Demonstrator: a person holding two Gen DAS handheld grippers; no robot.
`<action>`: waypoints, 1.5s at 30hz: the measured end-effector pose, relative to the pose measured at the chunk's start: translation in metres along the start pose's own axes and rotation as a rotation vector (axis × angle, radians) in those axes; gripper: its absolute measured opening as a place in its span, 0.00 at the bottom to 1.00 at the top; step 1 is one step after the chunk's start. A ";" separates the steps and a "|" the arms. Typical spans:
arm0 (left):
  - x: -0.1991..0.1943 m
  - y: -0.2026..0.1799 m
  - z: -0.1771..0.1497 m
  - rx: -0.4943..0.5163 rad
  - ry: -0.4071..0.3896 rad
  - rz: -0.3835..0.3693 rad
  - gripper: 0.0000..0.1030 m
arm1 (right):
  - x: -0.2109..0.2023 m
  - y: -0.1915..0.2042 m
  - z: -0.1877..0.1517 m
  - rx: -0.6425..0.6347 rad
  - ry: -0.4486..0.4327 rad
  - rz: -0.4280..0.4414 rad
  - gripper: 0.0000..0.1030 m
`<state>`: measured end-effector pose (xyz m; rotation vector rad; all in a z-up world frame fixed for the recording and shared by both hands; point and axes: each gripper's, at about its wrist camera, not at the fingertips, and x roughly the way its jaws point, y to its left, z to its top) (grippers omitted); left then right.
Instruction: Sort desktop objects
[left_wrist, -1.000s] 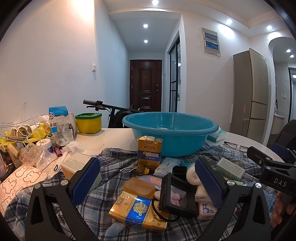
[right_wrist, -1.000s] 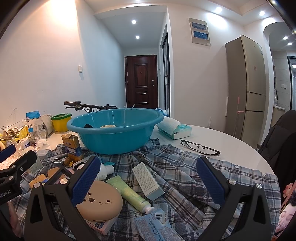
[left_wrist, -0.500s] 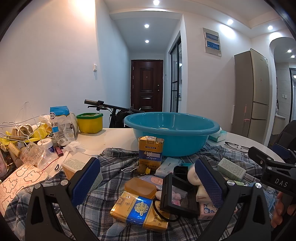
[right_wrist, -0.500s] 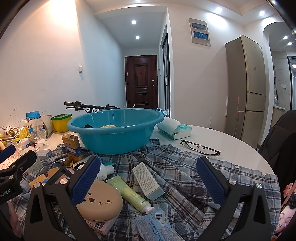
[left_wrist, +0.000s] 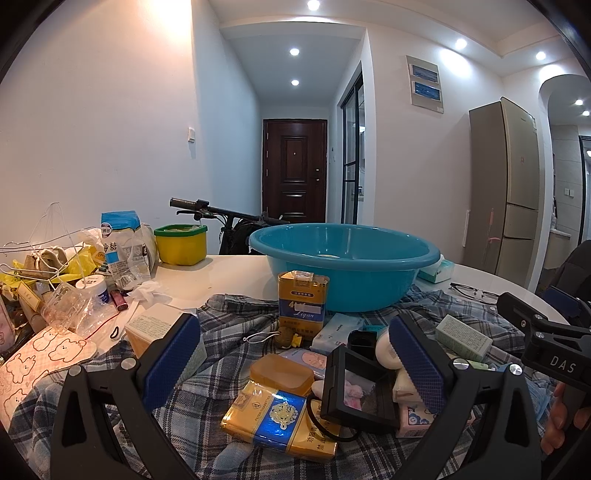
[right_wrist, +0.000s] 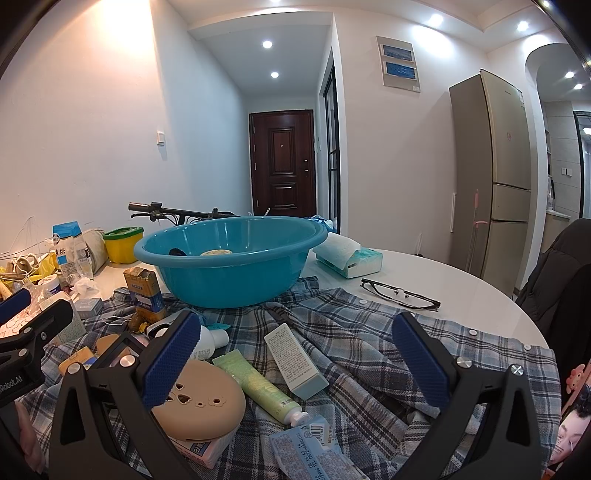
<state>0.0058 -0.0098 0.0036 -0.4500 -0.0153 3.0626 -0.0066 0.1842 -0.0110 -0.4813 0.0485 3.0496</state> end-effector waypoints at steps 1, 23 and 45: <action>0.000 0.000 0.000 0.000 0.000 0.000 1.00 | 0.000 0.000 0.000 0.000 0.000 0.000 1.00; 0.000 0.000 0.000 0.000 0.000 0.000 1.00 | -0.001 0.002 0.001 -0.009 -0.004 -0.006 1.00; 0.000 -0.001 0.000 0.000 0.000 0.000 1.00 | -0.001 0.003 0.001 -0.008 -0.005 -0.005 1.00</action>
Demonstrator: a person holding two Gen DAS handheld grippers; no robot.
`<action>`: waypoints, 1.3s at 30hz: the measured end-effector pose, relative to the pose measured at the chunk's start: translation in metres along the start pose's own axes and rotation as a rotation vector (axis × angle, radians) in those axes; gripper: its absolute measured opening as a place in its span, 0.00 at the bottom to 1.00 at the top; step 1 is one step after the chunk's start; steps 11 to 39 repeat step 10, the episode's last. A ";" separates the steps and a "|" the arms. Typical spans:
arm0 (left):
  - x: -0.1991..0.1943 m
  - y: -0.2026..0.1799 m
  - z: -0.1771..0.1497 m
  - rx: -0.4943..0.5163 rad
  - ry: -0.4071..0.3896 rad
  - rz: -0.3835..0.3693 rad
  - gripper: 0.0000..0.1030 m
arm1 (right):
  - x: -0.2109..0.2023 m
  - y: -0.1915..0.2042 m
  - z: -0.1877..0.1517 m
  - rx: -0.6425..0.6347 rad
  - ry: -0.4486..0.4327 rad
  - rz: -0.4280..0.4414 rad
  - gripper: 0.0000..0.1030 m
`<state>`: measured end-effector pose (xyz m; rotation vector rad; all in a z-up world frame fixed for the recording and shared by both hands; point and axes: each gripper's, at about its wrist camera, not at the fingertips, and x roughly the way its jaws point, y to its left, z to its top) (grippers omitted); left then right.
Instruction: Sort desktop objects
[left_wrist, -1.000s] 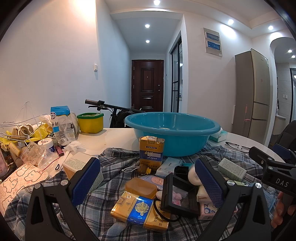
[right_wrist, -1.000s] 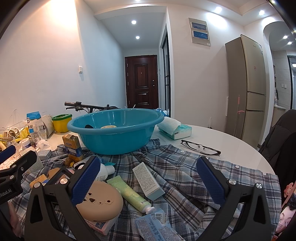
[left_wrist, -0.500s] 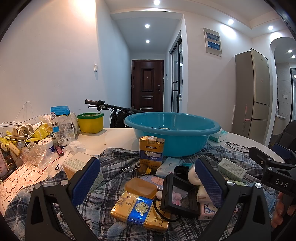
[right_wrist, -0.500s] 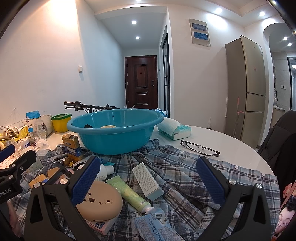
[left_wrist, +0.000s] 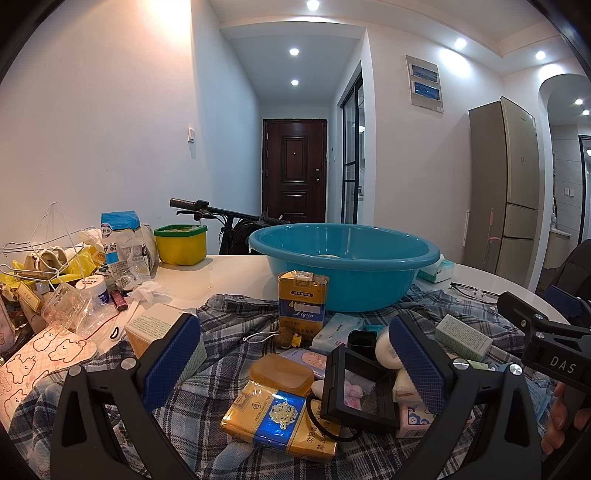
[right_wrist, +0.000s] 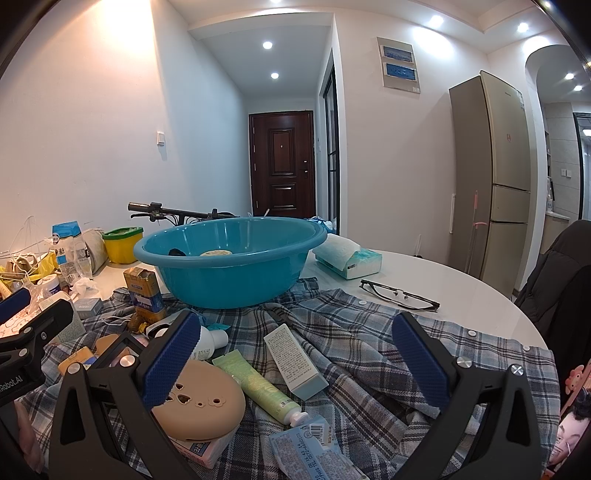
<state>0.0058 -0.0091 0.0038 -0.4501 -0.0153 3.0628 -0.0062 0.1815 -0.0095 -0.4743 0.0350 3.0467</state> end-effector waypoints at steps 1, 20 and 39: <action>0.000 0.000 0.000 0.000 0.000 0.000 1.00 | 0.000 0.000 0.000 0.000 0.000 0.000 1.00; 0.000 0.001 0.000 0.000 0.000 0.004 1.00 | 0.000 0.000 0.000 0.000 0.000 0.000 1.00; 0.000 0.001 0.000 0.000 0.000 0.004 1.00 | 0.000 0.000 0.000 0.000 0.000 0.000 1.00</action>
